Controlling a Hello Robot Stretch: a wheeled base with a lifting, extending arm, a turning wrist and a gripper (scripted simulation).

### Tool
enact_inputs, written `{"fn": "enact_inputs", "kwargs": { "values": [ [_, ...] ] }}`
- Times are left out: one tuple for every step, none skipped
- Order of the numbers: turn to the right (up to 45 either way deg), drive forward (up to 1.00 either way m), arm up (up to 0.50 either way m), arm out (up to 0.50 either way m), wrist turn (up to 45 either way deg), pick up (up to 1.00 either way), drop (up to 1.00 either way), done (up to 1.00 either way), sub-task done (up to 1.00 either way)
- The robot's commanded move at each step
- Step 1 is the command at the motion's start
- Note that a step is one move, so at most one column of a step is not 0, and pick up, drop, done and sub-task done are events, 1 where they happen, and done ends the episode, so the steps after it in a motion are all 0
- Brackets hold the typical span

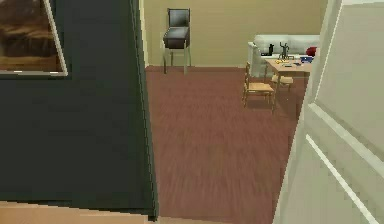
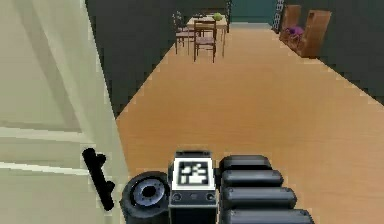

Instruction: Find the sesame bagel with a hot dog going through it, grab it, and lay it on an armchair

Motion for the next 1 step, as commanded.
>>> {"fn": "enact_inputs", "kwargs": {
  "values": [
    [6.0,0.00,0.00,0.00,0.0,0.00,0.00,0.00,0.00]
  ]
}}
